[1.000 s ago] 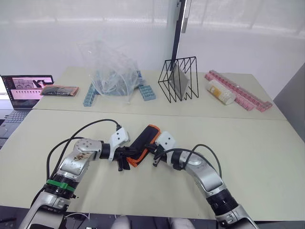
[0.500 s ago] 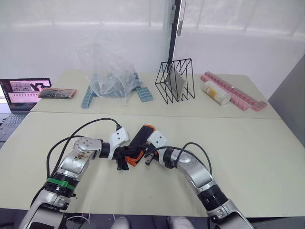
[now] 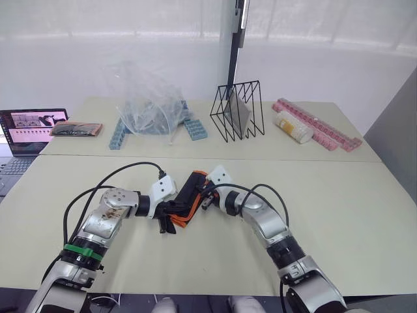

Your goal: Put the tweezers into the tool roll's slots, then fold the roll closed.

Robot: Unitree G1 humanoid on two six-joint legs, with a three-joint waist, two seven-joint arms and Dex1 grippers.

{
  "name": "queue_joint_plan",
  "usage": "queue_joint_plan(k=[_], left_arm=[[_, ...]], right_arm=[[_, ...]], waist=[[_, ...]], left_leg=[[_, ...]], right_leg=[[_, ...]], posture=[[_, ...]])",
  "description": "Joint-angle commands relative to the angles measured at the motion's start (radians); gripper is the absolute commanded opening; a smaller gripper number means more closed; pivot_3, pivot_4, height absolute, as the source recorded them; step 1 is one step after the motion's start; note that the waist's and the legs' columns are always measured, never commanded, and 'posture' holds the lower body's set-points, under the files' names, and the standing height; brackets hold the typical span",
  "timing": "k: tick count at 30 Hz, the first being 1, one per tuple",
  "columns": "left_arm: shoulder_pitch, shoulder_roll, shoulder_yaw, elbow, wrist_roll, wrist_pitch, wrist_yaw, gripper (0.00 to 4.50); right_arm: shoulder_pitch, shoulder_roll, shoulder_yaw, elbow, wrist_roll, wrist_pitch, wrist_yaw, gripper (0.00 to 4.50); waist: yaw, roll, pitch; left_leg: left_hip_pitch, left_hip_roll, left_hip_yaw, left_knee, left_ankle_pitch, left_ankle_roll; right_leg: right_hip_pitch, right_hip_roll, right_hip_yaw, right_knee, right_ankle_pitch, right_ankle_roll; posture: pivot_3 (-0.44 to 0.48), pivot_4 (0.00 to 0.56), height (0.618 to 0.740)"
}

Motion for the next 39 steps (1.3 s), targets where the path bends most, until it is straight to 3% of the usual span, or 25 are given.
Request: queue_joint_plan(k=[1,10,22,25,27,28,32,39], left_arm=[[0.043,0.011,-0.053,0.046,0.062,0.021,-0.001,0.01],[0.055,0.014,-0.045,0.026,0.061,0.028,0.003,0.01],[0.063,0.013,-0.041,0.015,0.059,0.035,0.012,0.01],[0.063,0.013,-0.042,0.014,0.06,0.034,0.011,0.01],[0.063,0.013,-0.041,0.016,0.062,0.033,0.01,0.01],[0.062,0.012,-0.041,0.017,0.063,0.033,0.009,0.01],[0.063,0.011,-0.035,0.016,0.067,0.031,0.012,0.01],[0.093,0.018,0.038,-0.051,0.033,0.046,0.059,0.01]], right_arm=[[-0.018,-0.001,-0.029,0.126,-0.028,0.003,-0.051,0.0],[-0.078,0.014,-0.057,0.28,-0.032,-0.064,-0.065,0.0],[-0.051,0.038,-0.058,0.246,-0.025,-0.091,-0.039,0.0],[-0.036,0.039,-0.052,0.217,-0.023,-0.095,-0.027,0.0],[-0.027,0.039,-0.046,0.194,-0.024,-0.094,-0.019,0.0],[-0.022,0.04,-0.046,0.181,-0.021,-0.092,-0.015,0.0],[0.008,0.038,-0.029,0.109,-0.021,-0.104,0.014,0.0],[0.043,0.021,-0.037,-0.046,0.002,-0.155,0.052,0.0]], waist=[[-0.001,0.0,0.0],[-0.003,0.001,0.0],[-0.004,0.001,-0.001],[-0.002,0.001,-0.003],[0.003,0.0,-0.009],[0.003,0.001,-0.01],[0.001,0.002,-0.011],[-0.005,0.003,-0.009]], left_leg=[[0.0,0.0,0.0,0.0,0.0,0.0],[0.0,0.0,0.0,-0.001,0.0,0.0],[-0.001,0.0,0.0,-0.001,0.0,0.0],[0.0,0.003,0.008,-0.003,-0.001,0.0],[0.002,0.016,0.041,-0.009,-0.001,-0.001],[0.0,0.015,0.045,-0.012,-0.001,0.0],[-0.002,0.008,0.032,-0.012,-0.001,0.0],[-0.006,0.005,0.028,-0.012,-0.001,0.0]], right_leg=[[0.0,0.0,0.0,0.0,0.0,0.0],[0.0,0.0,0.0,0.0,0.0,0.001],[0.0,0.0,0.0,0.0,-0.001,0.0],[-0.009,0.0,0.006,-0.001,-0.001,0.0],[-0.025,0.0,0.017,-0.001,0.002,-0.005],[-0.03,0.001,0.022,-0.002,0.004,-0.005],[-0.017,0.002,0.022,-0.004,0.004,0.001],[-0.017,0.002,0.022,-0.005,0.005,0.005]], posture=[[0.0,0.15,0.72],[0.0,0.15,0.72],[0.0,0.15,0.72],[0.0,0.15,0.72],[0.0,0.15,0.72],[0.0,0.15,0.72],[0.0,0.15,0.72],[0.0,0.15,0.72]])
